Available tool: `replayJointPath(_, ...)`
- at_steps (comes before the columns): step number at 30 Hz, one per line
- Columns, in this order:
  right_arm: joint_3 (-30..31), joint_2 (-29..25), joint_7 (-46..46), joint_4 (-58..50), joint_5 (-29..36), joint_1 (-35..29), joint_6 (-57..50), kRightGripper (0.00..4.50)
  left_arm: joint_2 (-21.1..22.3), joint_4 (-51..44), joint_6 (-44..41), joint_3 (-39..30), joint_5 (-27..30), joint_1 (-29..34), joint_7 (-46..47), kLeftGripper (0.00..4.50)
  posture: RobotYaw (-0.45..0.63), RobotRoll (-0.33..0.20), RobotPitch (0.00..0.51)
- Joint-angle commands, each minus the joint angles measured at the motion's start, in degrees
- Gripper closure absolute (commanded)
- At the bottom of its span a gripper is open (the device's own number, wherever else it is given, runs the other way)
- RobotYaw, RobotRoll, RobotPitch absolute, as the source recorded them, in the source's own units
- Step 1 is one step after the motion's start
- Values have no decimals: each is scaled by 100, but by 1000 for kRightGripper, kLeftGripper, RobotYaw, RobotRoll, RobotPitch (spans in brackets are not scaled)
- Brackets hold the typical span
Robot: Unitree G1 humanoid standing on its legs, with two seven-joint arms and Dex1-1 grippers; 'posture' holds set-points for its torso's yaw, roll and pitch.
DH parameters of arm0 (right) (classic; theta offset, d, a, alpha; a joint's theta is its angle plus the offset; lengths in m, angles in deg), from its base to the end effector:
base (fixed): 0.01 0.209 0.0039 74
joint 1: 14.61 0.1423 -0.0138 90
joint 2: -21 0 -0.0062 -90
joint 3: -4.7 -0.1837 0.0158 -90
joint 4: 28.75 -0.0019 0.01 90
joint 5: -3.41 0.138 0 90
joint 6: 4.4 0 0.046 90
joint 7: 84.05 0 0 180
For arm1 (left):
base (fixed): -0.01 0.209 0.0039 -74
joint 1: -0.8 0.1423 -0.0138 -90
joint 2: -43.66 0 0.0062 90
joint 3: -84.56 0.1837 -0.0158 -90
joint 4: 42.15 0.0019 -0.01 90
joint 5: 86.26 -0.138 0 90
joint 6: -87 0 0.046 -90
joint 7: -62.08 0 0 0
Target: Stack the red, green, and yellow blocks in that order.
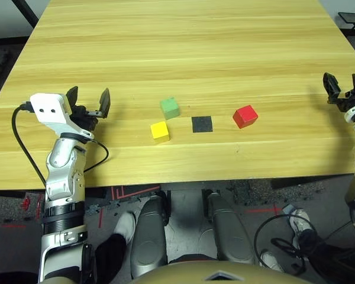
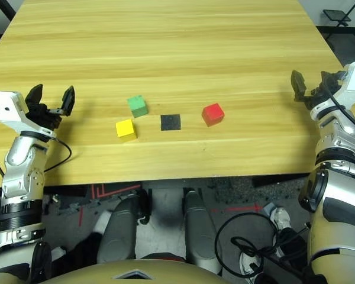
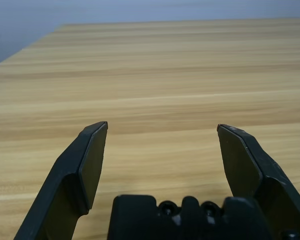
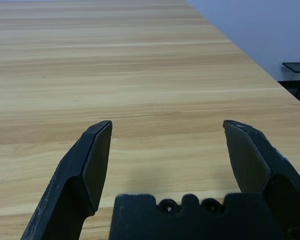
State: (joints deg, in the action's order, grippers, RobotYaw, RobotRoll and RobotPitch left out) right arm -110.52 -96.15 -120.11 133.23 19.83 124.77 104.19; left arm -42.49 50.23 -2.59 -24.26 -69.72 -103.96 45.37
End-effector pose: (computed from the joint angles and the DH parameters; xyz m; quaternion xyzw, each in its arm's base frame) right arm 0.2821 -0.3719 0.1580 -0.0121 -0.1085 -0.0314 0.9935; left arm 0.2391 0.2618 0.1231 0.0271 -0.1552 -0.0152 0.9874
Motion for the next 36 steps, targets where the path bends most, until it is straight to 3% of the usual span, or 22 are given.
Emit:
replayJointPath(1,-16,-61,54,66,-45,-58,-104,0,70,334,139,-143,35,42,-30,40,54,-56,247)
replayJointPath(5,26,-190,-135,48,-78,-2,-163,0,321,-83,97,-225,343,77,-468,40,73,-52,252)
replayJointPath(9,386,-255,-1180,-110,-257,205,-252,0,803,-954,-686,-84,1185,-13,-1236,40,73,-53,261)
replayJointPath(12,883,-373,-3006,-452,-376,466,-502,0,1480,-1381,-1382,196,1806,-361,-2223,40,94,-69,249)
replayJointPath(16,1451,-474,-4241,-693,-653,708,-509,0,1977,-1415,-2034,490,2195,-753,-2895,40,104,-84,237)
replayJointPath(22,2315,-451,-5583,-813,-990,1080,-48,0,2196,-1462,-2467,1130,2081,-1049,-3540,40,112,-84,235)
replayJointPath(31,3947,-253,-5644,-754,-654,1428,672,0,2211,-1542,-2640,1579,1752,-965,-3707,40,169,-83,245)
replayJointPath(36,4413,-2,-5644,-490,-619,1662,860,0,2280,-1672,-2524,1638,1528,-721,-3779,40,211,-82,248)
